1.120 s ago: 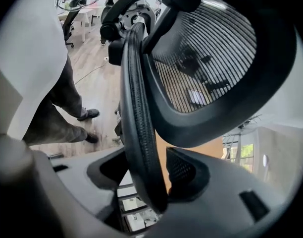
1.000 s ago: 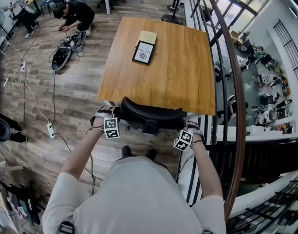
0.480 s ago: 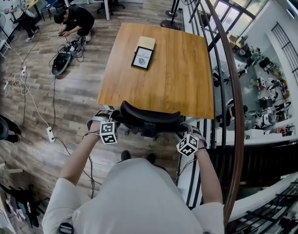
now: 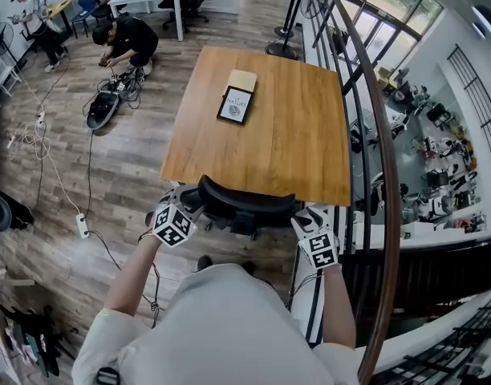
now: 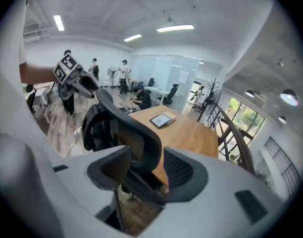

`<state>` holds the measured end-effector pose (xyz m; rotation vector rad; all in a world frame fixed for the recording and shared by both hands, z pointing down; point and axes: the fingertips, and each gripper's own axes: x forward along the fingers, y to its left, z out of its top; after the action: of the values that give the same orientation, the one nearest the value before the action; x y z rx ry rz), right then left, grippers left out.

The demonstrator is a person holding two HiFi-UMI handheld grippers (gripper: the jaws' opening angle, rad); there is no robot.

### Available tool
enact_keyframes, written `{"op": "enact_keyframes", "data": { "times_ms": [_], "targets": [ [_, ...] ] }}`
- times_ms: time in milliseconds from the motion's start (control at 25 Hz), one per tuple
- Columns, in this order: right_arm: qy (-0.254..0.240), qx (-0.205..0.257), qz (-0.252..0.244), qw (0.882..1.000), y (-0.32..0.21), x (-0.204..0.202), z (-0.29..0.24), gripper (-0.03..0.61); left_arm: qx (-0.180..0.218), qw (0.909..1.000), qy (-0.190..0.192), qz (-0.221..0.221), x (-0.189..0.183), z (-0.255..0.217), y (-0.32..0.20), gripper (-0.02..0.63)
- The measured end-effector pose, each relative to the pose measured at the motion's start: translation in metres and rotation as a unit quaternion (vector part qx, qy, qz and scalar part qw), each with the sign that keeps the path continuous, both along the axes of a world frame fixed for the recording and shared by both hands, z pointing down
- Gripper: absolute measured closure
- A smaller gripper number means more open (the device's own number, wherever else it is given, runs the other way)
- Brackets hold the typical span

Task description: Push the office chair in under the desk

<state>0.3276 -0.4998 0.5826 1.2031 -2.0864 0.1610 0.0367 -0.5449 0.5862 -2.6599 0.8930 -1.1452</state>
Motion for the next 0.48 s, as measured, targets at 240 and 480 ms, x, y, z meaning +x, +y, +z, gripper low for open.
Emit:
{"op": "enact_keyframes", "data": {
  "times_ms": [240, 480],
  "targets": [
    [-0.075, 0.043, 0.028, 0.996, 0.001, -0.01, -0.04, 0.409, -0.013, 0.9885, 0.135, -0.068, 0.002, -0.043, -0.001, 0.491],
    [-0.098, 0.101, 0.036, 0.989, 0.0, -0.018, -0.072, 0.503, 0.012, 0.9767, 0.196, -0.087, 0.008, -0.079, -0.001, 0.559]
  ]
}}
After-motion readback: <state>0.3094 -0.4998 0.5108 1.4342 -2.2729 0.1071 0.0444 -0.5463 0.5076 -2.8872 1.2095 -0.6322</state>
